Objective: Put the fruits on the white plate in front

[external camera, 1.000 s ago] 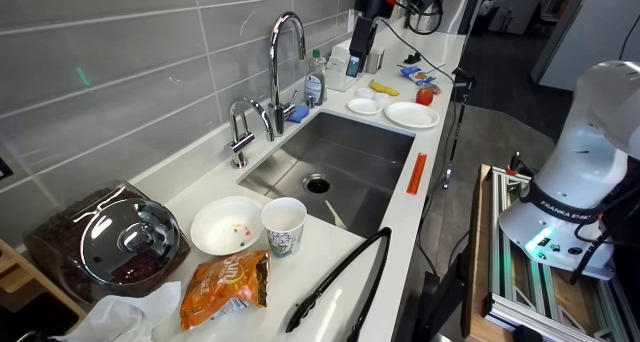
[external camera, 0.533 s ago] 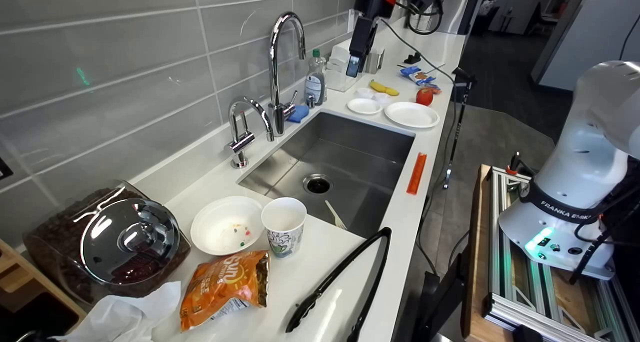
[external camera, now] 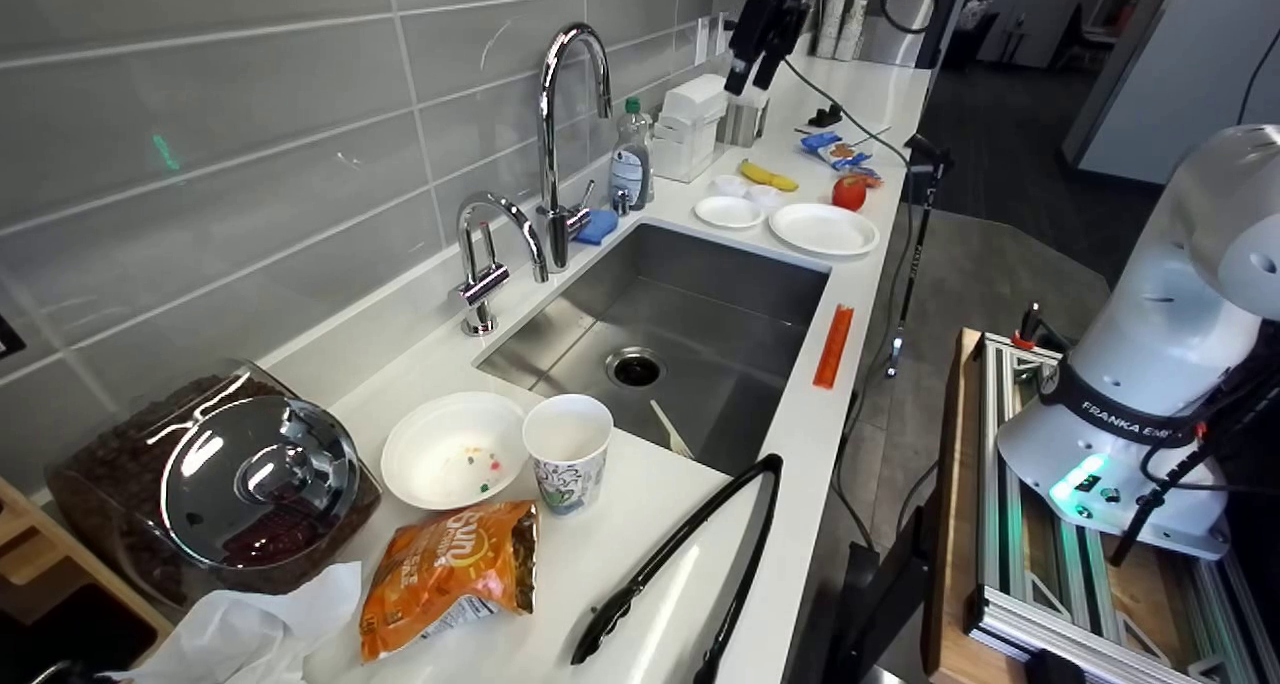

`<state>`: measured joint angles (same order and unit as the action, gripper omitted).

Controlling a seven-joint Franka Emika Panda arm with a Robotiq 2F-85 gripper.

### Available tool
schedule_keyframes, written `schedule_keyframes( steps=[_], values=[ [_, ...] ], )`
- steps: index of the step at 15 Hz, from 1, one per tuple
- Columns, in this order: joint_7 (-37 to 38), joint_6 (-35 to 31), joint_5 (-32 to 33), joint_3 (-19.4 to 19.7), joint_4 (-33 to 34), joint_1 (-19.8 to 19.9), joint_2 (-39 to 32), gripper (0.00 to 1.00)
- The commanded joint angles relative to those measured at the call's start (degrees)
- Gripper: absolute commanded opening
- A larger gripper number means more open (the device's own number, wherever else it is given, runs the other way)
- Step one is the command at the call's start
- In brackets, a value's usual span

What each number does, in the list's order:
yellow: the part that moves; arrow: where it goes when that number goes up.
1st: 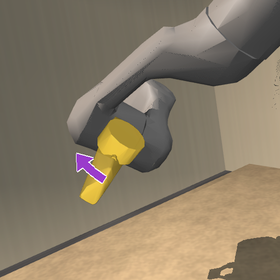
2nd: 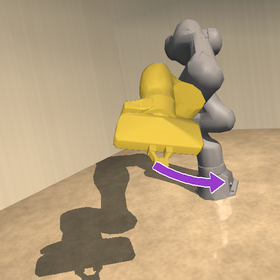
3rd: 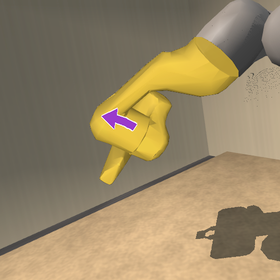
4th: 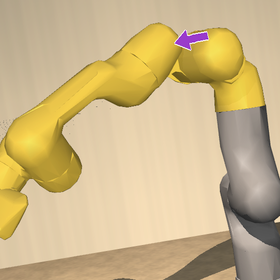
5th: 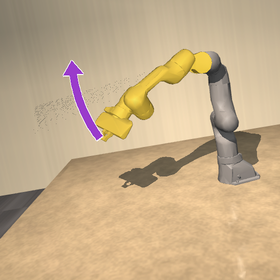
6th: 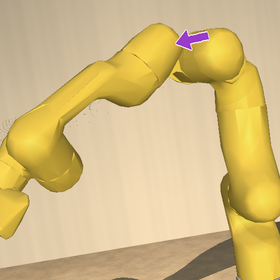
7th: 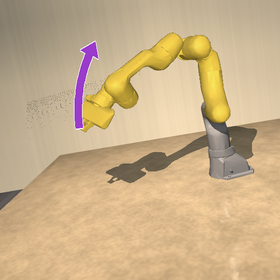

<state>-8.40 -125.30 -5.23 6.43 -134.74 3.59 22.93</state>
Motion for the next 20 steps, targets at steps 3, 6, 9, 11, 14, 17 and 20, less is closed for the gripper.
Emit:
schedule_keyframes(
  steps=[3,6,9,11,14,17,20],
  values=[
    [6.65,-4.27,6.69,3.81,-6.89,9.68,7.50,1.00],
    [3.98,-2.45,5.50,4.72,-4.68,9.07,6.04,1.00],
    [4.86,-2.47,5.58,4.51,-5.18,9.34,6.60,1.00],
    [4.92,-2.80,8.35,3.17,-5.55,9.96,6.95,1.00],
    [9.21,-7.31,12.15,4.91,-1.94,14.07,1.88,1.00],
    [9.27,-11.93,14.25,7.66,2.27,16.48,-4.40,1.00],
    [5.53,-11.14,10.92,11.42,7.44,15.52,-11.40,1.00]
  ],
)
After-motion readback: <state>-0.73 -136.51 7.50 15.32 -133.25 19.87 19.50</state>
